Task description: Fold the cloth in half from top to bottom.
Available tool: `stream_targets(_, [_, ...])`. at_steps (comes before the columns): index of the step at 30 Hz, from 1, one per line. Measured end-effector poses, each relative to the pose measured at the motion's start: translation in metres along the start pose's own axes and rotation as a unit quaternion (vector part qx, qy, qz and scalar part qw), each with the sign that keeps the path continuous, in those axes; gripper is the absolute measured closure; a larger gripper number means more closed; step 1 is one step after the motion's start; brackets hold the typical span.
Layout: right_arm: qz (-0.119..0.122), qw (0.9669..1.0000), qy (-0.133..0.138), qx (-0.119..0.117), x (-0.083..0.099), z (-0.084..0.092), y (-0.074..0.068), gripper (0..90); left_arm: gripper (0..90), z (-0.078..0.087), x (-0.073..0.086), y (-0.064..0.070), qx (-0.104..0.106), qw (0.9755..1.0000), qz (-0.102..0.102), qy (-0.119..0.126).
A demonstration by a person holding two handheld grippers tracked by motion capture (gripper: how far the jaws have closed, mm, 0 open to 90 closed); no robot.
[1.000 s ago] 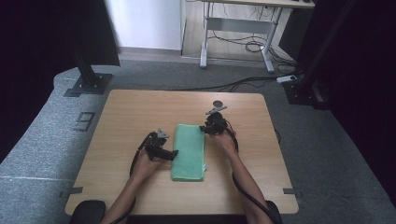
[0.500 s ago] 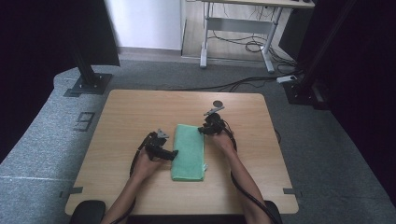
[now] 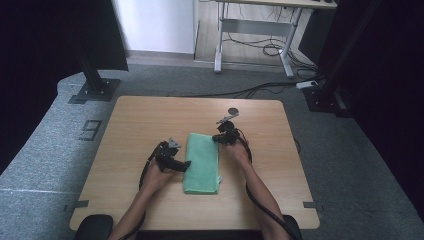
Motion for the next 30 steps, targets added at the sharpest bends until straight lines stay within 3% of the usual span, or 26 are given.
stream_targets(6, [0.003, 0.9997, 0.022, -0.006, -0.012, 0.016, -0.003, 86.4, 1.2, 0.000, 0.000, 0.000, 0.000, 1.0000, 0.001, 0.000])
stream_targets(10, [0.012, 0.9992, 0.033, -0.018, -0.019, 0.030, -0.012, 86.3, 1.2, 0.000, 0.000, 0.000, -0.001, 1.0000, 0.001, 0.001])
stream_targets(18, [0.029, 0.9980, 0.047, -0.031, -0.022, 0.047, -0.024, 86.3, 1.3, 0.000, 0.000, 0.000, -0.002, 1.0000, 0.002, 0.000])
stream_targets(30, [0.050, 0.9939, 0.077, -0.061, -0.023, 0.085, -0.048, 86.9, 1.2, 0.000, 0.000, 0.000, -0.003, 1.0000, 0.002, 0.000])
Point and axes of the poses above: each handheld gripper's, and its own axes: z roughly backward along the jaws, x roughly out of its underside, y roughly to its right, the point moved 4 cm from there along -z, roughly forward along the jaws, and after that the axes turned 10 degrees about y, right-handed, at the moved point
